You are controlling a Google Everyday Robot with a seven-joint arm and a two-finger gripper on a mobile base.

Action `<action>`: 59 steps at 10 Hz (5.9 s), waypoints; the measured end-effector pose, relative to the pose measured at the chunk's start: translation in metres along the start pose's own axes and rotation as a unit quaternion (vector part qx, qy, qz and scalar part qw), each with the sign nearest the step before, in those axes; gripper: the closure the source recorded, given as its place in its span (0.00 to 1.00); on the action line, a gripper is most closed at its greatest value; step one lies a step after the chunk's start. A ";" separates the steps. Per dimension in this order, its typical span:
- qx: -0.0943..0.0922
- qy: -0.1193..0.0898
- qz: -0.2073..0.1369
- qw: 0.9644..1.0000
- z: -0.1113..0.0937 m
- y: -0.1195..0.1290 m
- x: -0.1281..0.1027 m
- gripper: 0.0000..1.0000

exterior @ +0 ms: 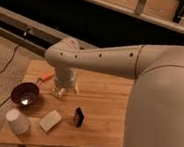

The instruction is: Place the ceramic cup over the eraser

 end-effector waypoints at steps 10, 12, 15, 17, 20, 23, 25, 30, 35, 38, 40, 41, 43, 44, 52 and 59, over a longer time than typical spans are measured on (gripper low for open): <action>0.000 0.000 0.000 1.000 0.000 0.000 0.000 0.35; 0.000 0.000 0.000 1.000 0.000 0.000 0.000 0.35; 0.000 0.000 0.000 1.000 0.000 0.000 0.000 0.35; 0.000 0.000 0.000 1.000 0.000 0.000 0.000 0.35; 0.000 0.000 0.000 1.000 0.000 0.000 0.000 0.35; 0.000 0.000 0.000 1.000 0.000 0.000 0.000 0.35; 0.000 0.000 0.000 1.000 0.000 0.000 0.000 0.35; 0.000 0.000 0.000 1.000 0.000 0.000 0.000 0.35; 0.005 0.000 -0.015 1.000 -0.001 0.004 0.001 0.35; 0.016 -0.007 -0.094 0.995 -0.008 0.044 0.012 0.35; 0.019 -0.010 -0.145 0.989 -0.012 0.073 0.024 0.35; 0.018 -0.012 -0.178 0.984 -0.014 0.093 0.033 0.35; 0.015 -0.014 -0.226 0.974 -0.015 0.121 0.045 0.35; 0.014 -0.014 -0.251 0.968 -0.014 0.136 0.051 0.35; 0.018 -0.003 -0.390 0.921 0.016 0.204 0.074 0.35; 0.036 0.014 -0.450 0.892 0.046 0.229 0.078 0.35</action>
